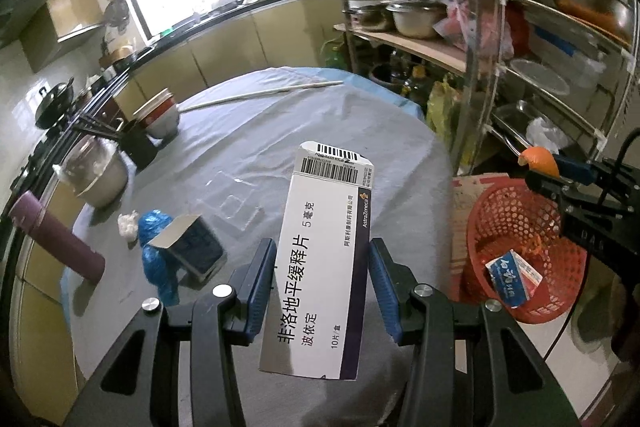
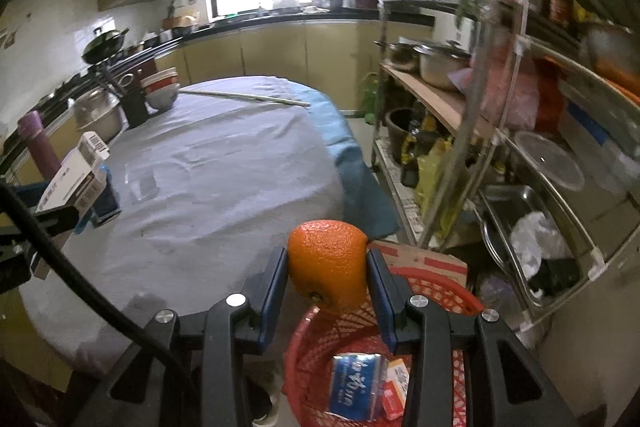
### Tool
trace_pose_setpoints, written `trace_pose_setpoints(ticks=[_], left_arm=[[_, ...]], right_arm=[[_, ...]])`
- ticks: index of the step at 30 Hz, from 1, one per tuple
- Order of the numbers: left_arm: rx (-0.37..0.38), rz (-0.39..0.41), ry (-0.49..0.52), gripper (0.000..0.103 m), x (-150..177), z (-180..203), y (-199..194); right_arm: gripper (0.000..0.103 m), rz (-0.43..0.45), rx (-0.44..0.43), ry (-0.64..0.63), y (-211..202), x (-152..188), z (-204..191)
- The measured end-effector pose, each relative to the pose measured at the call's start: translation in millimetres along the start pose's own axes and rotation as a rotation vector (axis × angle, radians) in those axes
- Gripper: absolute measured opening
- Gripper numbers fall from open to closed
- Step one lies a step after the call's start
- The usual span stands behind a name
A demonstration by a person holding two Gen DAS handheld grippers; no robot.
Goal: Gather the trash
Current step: 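Carry the orange and medicine box with both tools over the red basket, then open both tools to drop the orange and medicine box into the basket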
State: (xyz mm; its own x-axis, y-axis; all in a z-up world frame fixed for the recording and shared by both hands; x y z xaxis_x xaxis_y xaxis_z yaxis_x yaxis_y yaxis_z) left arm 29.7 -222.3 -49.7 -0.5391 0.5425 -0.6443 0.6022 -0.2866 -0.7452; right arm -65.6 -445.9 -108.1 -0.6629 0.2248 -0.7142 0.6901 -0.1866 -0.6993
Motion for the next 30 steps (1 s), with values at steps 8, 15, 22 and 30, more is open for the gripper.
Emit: trace_pose_setpoints(ticks=[8, 15, 22, 30], left_arm=[[0.027, -0.026, 0.046, 0.049, -3, 31, 10], [0.066, -0.031, 0.098, 0.049, -8, 62, 15], [0.106, -0.038, 0.17, 0.049, -14, 99, 23], [0.296, -0.071, 0.171, 0.049, -21, 146, 39]], right_arm=[[0.042, -0.026, 0.018, 0.052, 2, 11, 28], [0.042, -0.05, 0.027, 0.123, 3, 25, 56], [0.042, -0.071, 0.031, 0.188, 0, 39, 82], [0.042, -0.106, -0.03, 0.338, -1, 64, 121]])
Point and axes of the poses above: each gripper's, at about its wrist camera, not at the fingertips, and y roughly the way its jaws point, z to its right, x to its underside, the point moved 3 cm from there along y, roughly the way its jaws point, and after that the axes turned 3 degrees about -y, right-handed, at the moved point
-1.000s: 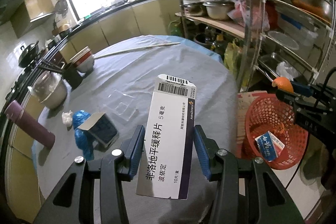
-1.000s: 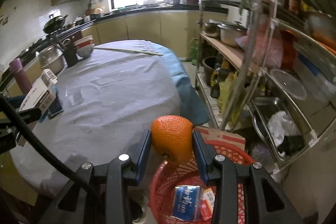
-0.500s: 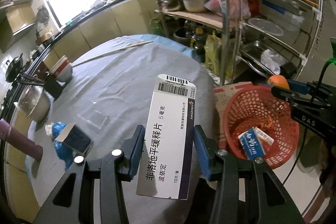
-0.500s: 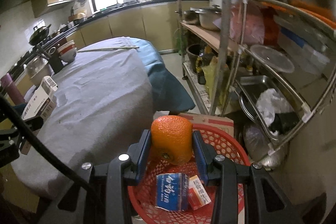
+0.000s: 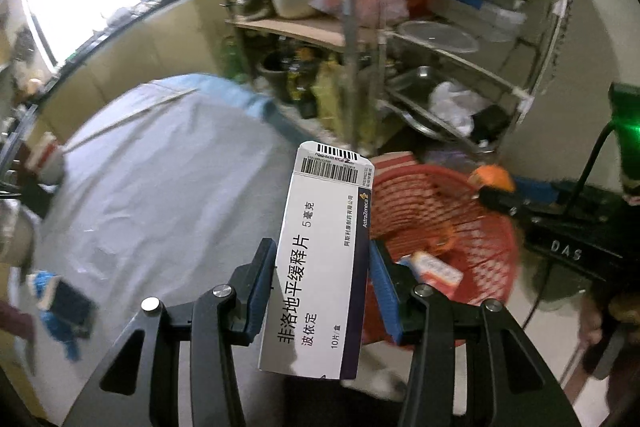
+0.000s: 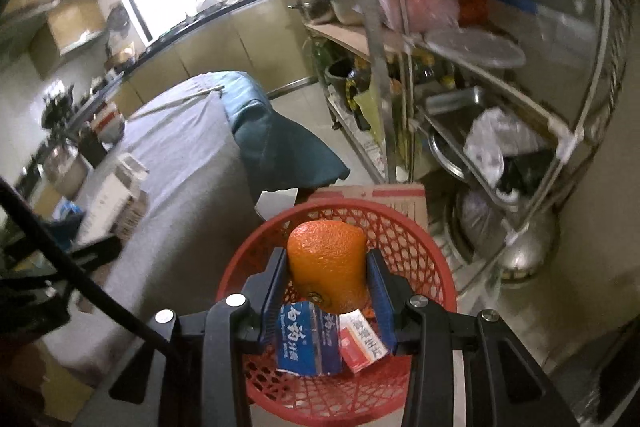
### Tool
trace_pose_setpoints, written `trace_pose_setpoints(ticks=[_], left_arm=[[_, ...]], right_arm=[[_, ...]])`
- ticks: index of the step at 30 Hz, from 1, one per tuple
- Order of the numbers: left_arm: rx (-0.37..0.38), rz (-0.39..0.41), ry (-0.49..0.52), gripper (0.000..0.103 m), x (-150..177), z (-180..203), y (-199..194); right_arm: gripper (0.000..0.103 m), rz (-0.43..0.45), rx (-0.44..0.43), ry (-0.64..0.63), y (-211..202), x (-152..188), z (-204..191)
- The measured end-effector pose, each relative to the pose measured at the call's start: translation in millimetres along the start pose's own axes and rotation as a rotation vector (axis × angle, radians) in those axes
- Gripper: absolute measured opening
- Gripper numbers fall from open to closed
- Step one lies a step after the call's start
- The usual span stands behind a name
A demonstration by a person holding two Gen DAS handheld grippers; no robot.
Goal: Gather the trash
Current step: 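Open both tools to drop the orange and medicine box into the basket, then bring both open tools back over the table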
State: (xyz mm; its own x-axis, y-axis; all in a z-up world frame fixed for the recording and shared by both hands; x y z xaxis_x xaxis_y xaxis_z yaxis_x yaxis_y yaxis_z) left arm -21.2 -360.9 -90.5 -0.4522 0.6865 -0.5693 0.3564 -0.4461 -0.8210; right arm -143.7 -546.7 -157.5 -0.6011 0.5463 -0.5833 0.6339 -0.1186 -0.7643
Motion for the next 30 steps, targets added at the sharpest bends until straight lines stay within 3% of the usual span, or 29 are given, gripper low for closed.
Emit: trace_pose_setpoints(ticks=[4, 7, 9, 14, 19, 24, 30], left_arm=[[0.096, -0.025, -0.01, 0.049, -3, 17, 15], [0.17, -0.065, -0.021, 0.051, -2, 25, 25], [0.176, -0.083, -0.02, 0.058, 2, 28, 29], [0.158, -0.08, -0.024, 0.062, 9, 16, 25], [0.115, -0.083, -0.095, 0.062, 22, -18, 21], [0.076, -0.075, -0.21, 0.062, 41, -62, 7], [-0.029, -0.028, -0.355, 0.066, 84, -131, -27]], right_arm=[[0.043, -0.017, -0.067, 0.093, 1, 7, 19], [0.048, -0.028, -0.108, 0.129, 3, 10, 25], [0.056, -0.042, -0.136, 0.155, 5, 10, 26], [0.059, -0.022, -0.152, 0.184, 3, 6, 28], [0.059, 0.003, -0.152, 0.165, -4, 1, 19], [0.059, -0.005, -0.161, 0.099, -2, -3, -12], [0.059, -0.036, -0.207, 0.012, 5, -5, -67]])
Point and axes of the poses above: each gripper's, at about its wrist camera, not at the fingertips, and y roughly the way its jaws point, z to its right, x to its underside, the point moved 3 cm from there along y, roughly the way its jaws point, and after that the axes turned 3 degrees about -y, right-handed, at the moved point
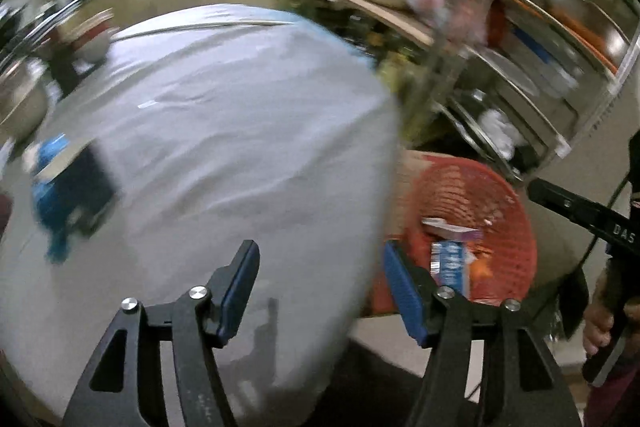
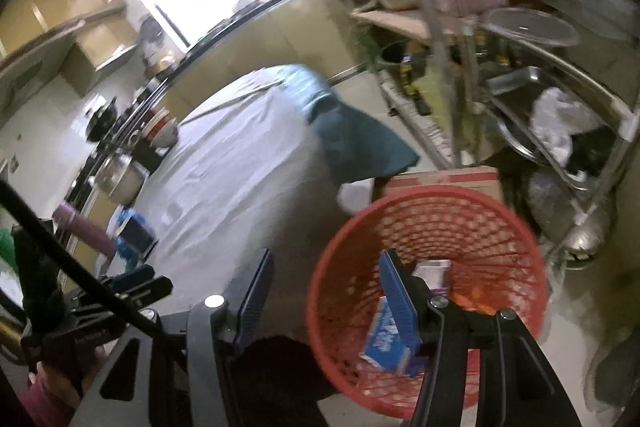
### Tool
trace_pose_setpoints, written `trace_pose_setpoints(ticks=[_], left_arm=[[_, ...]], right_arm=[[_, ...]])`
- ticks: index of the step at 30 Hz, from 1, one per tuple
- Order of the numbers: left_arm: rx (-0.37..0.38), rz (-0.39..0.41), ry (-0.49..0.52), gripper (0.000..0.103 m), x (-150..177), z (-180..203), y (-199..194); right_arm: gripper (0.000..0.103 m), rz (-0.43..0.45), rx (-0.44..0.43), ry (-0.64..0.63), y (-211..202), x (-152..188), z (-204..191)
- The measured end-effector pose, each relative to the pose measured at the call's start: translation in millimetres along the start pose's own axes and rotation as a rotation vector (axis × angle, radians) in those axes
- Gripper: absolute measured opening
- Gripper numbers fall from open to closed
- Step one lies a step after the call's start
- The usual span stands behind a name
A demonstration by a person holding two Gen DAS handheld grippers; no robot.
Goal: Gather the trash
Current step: 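Bring both open tools back over the table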
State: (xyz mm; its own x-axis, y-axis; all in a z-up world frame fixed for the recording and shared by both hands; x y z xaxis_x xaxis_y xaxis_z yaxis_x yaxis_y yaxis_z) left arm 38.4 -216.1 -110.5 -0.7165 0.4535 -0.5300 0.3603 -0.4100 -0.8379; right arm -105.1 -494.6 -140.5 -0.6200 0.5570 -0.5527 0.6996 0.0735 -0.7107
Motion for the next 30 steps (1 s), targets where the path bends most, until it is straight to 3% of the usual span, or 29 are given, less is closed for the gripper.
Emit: trace_pose_setpoints(ticks=[10, 15, 21, 28, 30], left_arm=[[-0.175, 0.062, -0.296, 0.067, 64, -153, -52], [-0.231, 0.082, -0.428, 0.067, 87, -212, -67], [-0.246, 0.095, -0.504, 0.067, 95, -250, -74], [-0.228, 0.076, -0.518, 0.067, 91, -264, -62], [-0.223, 0.071, -0.517, 0.067, 88, -267, -60]], right_arm=[[0.059, -0.126, -0.064, -0.201, 44, 25, -111], [0.059, -0.187, -0.088, -0.285, 64, 35, -157], [0.059, -0.266, -0.171, -0.288, 97, 34, -200], [0.059, -0.312, -0.25, -0.302, 138, 28, -251], [0.064, -0.325, -0.272, -0.296, 152, 26, -262]])
Point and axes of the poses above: each gripper's, at about its wrist camera, not at the fingertips, and y roughly the way its jaws point, z to its right, x to its underside, the point moved 3 cm from there along y, roughly the way its jaws point, and after that the axes turned 3 degrees about -y, right-handed, at the moved point
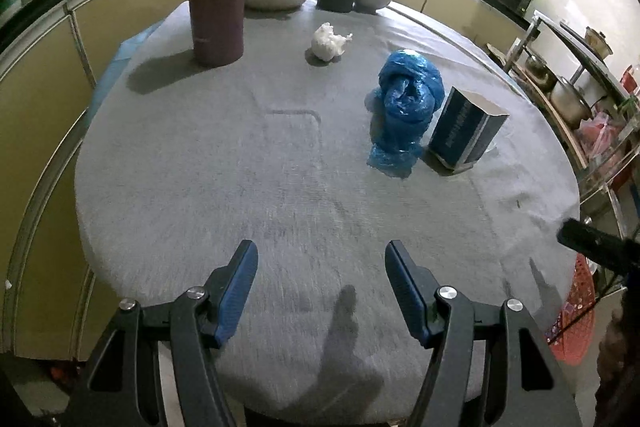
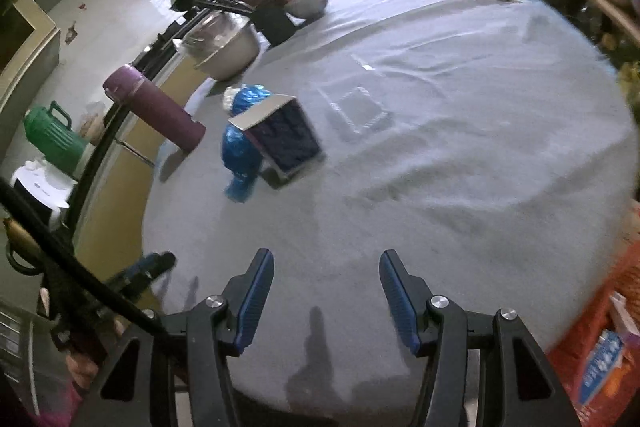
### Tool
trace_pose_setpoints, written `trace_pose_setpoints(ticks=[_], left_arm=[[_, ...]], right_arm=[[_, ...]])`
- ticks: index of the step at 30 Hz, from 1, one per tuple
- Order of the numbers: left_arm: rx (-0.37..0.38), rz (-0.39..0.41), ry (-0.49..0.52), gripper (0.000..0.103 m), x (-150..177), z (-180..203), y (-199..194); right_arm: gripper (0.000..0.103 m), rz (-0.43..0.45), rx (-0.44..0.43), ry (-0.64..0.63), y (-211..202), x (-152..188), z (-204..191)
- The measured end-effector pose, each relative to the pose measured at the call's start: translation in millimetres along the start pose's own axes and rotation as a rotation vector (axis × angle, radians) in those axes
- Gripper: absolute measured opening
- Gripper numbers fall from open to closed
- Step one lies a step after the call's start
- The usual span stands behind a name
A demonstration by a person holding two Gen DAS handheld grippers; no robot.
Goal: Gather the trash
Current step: 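Bring both open tools back over the table, then grasp the blue-white box with the right tool while the left tool grasps the blue bag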
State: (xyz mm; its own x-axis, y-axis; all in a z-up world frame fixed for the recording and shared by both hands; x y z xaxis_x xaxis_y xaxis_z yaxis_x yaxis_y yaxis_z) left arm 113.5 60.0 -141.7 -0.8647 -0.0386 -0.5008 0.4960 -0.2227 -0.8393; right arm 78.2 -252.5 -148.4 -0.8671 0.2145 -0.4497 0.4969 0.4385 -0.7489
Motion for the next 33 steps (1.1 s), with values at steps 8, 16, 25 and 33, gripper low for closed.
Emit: trace_pose_setpoints(ticks=[8, 16, 25, 33], left_arm=[[0.016, -0.012, -0.014, 0.068, -18, -12, 8], [0.028, -0.038, -0.022, 0.068, -26, -12, 21], [0.037, -0.057, -0.029, 0.068, -28, -11, 29], [0.036, -0.067, -0.016, 0.068, -33, -4, 36]], right_arm=[[0.069, -0.001, -0.016, -0.067, 50, -23, -20], [0.069, 0.025, -0.04, -0.096, 82, -43, -25], [0.072, 0.057, -0.055, -0.114, 95, -56, -29], [0.072, 0.088, -0.029, -0.114, 108, -68, -30]])
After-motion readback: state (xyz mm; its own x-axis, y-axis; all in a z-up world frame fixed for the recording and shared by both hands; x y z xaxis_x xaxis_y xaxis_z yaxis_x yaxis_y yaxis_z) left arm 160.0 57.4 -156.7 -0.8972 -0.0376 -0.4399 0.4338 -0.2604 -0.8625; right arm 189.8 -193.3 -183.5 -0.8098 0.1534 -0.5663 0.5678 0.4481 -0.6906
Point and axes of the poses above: each gripper's, at about its wrist camera, not at the fingertips, and y roughly the way its jaws point, z to its right, x to its underside, the point moved 3 cm from there along y, roughly the way its jaws point, and after that the axes turned 3 degrees about -y, right-handed, at the moved point
